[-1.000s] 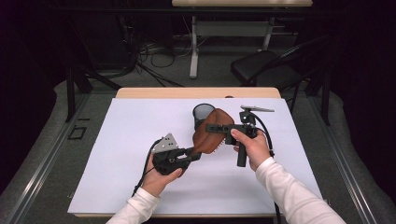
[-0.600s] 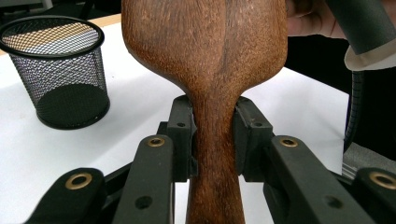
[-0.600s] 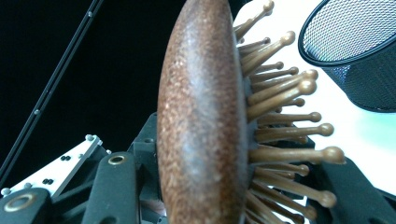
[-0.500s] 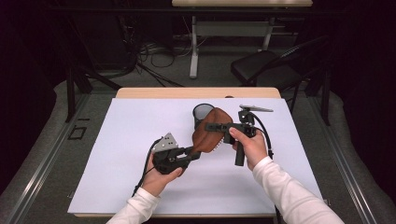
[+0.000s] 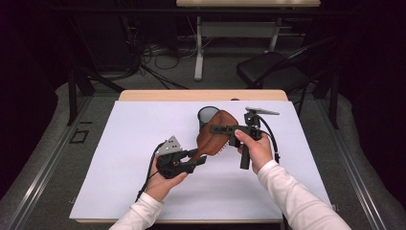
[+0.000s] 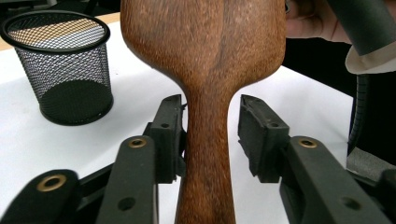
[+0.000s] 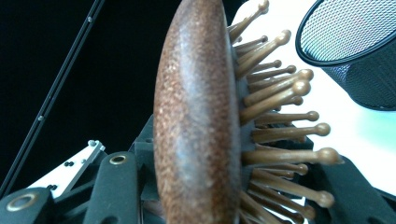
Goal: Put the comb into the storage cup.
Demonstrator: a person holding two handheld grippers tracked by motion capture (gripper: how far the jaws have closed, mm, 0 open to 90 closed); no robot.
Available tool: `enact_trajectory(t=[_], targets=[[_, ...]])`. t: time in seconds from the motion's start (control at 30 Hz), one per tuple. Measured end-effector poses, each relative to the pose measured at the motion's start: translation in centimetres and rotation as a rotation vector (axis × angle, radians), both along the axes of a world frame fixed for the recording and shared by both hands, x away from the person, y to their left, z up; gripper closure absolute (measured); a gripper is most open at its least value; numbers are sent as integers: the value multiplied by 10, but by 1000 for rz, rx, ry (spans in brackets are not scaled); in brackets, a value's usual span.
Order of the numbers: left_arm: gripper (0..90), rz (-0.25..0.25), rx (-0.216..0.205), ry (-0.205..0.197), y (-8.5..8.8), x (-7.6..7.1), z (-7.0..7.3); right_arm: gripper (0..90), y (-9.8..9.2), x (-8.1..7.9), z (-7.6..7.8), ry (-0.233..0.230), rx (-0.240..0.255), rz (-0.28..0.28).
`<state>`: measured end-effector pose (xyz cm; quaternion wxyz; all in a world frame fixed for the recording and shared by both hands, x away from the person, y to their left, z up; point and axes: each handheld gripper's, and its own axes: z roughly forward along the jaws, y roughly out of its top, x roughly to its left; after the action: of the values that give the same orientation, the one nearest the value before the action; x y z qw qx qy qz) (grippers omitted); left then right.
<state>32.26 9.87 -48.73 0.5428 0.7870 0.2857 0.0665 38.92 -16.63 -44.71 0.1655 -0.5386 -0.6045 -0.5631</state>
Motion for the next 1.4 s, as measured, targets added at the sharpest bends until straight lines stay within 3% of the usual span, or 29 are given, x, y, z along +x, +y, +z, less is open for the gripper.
enact_trajectory(t=[0.73,0.97,1.4], targets=[[418,44,-10,20,2,4,-1,475,-11,5,0,3,7,-39],[378,66,-6,-3,4,5,-1,476,-14,7,0,-1,-1,-43],[312,95,-18,-2,11,9,2,477,-22,9,1,-2,-6,-66]])
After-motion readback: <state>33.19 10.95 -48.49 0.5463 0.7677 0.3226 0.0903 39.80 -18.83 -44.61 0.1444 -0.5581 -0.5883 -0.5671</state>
